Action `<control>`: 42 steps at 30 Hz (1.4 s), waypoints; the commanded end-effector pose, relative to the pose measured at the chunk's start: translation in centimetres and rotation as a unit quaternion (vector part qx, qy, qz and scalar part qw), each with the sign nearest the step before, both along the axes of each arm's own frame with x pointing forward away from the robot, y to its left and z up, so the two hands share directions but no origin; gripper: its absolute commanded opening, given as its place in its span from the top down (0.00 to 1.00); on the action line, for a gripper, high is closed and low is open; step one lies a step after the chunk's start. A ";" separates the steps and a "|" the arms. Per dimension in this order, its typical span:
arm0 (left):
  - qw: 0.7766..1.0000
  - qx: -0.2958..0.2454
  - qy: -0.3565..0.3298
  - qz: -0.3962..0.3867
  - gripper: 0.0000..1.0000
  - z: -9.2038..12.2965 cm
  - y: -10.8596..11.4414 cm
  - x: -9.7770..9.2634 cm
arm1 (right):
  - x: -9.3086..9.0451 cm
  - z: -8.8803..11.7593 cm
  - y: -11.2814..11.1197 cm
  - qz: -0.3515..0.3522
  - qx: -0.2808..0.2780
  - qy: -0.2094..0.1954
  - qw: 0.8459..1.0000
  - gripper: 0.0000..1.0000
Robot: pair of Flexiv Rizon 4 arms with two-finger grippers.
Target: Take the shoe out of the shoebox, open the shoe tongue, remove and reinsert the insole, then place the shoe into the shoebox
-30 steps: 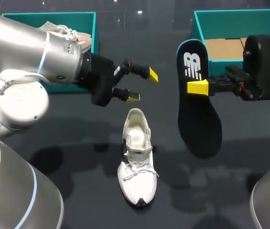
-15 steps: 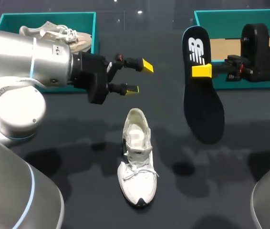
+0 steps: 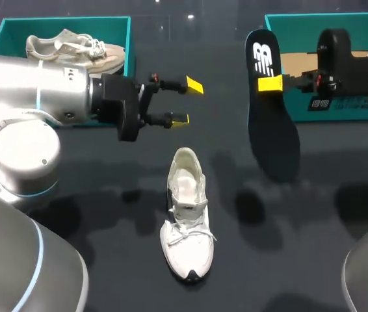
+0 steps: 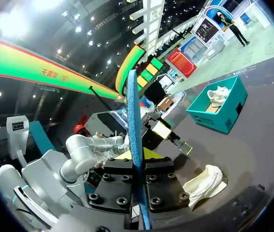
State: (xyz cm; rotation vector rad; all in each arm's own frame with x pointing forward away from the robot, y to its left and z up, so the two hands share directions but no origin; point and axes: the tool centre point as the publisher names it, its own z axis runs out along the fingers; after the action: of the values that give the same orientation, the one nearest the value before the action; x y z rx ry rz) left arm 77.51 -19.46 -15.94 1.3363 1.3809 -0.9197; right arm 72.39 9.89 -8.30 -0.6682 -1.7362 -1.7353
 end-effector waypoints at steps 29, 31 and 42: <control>0.998 -0.025 -0.051 0.027 0.00 0.6 -1.7 -0.9 | 5.8 -2.8 1.6 0.023 -0.023 0.163 0.986 1.00; 0.998 -0.031 -0.059 0.023 0.00 0.6 -2.2 -1.0 | 6.6 -3.4 1.8 0.016 -0.022 0.187 0.982 1.00; 0.999 -0.039 -0.022 -0.016 0.00 1.6 -3.1 0.4 | 10.0 -5.4 2.5 0.002 -0.044 0.254 0.966 1.00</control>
State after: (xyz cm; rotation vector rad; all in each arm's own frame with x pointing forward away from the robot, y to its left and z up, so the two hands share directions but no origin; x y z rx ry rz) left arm 76.65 -21.99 -14.90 1.2796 1.2773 -0.9351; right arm 81.62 12.22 -13.57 -1.0567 -1.4443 -1.3494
